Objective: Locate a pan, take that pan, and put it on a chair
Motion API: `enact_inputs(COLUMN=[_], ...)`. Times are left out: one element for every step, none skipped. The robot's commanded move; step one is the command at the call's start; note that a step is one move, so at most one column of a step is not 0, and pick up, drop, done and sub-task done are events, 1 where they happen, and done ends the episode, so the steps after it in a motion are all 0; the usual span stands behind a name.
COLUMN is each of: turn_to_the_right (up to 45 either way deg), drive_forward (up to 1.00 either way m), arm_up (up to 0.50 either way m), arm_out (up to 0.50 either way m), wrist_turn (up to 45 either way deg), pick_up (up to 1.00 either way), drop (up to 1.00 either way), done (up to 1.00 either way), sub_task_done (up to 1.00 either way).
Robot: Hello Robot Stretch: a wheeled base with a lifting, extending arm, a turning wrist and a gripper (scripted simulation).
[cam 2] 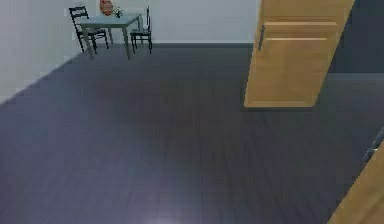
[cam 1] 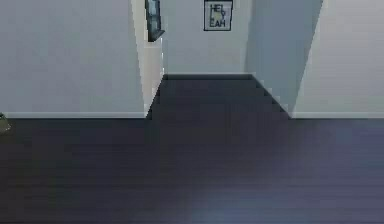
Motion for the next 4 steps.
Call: enact_inputs(turn_to_the_right=[45.0,45.0,12.0,0.0], drive_forward=[0.00,0.00,0.00,0.95], arm_up=[0.00,0.00,0.00,0.00], arm_out=[0.00,0.00,0.00,0.00], wrist_turn=[0.0,0.0,0.0,0.0], pick_up=[0.00,0.00,0.00,0.00], drop=[0.00,0.00,0.00,0.00], done=[0.00,0.00,0.00,0.00], sub_task_done=[0.00,0.00,0.00,0.00])
